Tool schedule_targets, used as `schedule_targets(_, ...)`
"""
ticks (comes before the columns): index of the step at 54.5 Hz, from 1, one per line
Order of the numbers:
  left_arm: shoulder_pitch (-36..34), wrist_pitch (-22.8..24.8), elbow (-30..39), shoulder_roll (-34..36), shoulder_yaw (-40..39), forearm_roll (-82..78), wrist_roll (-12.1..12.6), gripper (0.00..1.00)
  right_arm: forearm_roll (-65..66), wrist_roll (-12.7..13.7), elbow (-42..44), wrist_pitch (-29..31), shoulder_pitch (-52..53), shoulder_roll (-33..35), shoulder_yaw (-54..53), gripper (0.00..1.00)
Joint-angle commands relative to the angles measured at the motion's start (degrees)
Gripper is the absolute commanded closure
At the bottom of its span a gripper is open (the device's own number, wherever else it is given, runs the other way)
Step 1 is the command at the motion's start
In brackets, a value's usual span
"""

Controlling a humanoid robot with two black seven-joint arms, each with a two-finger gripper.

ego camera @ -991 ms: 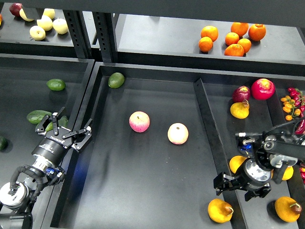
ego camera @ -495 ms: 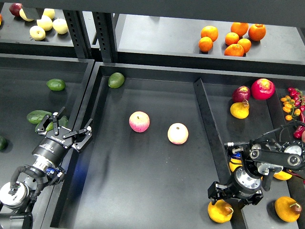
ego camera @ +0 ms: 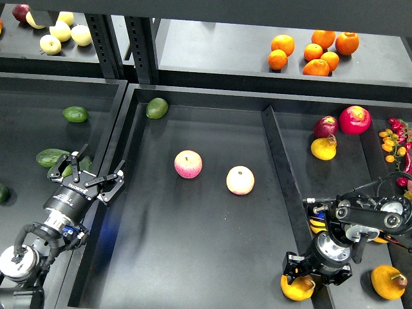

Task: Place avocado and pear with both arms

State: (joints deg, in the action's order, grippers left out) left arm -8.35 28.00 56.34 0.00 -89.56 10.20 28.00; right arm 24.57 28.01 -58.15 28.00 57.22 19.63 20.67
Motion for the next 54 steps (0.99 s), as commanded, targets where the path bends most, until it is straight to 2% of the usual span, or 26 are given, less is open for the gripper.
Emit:
schedule_targets(1, 0.0, 0.0, 0.0, 0.0, 0.0, 0.0, 0.0, 0.01, -0.75, -0.01, 0.05, 0.0, -0.18, 0.06, -0.02, 0.45)
schedule_targets(8, 0.0, 0.0, 0.0, 0.0, 0.0, 0.0, 0.0, 0.01, -2.6, -0.01, 0.05, 0.0, -0.18, 0.06, -0.02, 0.65)
schedule_targets(20, 0.09, 0.0, 0.0, 0.0, 0.0, 0.0, 0.0, 0.01, -4.88, -0.01, -0.12, 0.0, 0.17, 0.41, -0.37, 0.74)
schedule_targets(41, 0.09, 0.0, -0.09, 0.0, 0.08, 0.0, 0.0, 0.01, -16.22, -0.01, -1.53, 0.0, 7.9, 1.72, -0.9, 0.75)
schedule_targets(54, 0.18, 0.0, -0.09, 0.0, 0.26, 0.0, 0.0, 0.01, -23.78, -0.01, -2.67, 0.0, 10.28, 9.81, -0.99, 0.75)
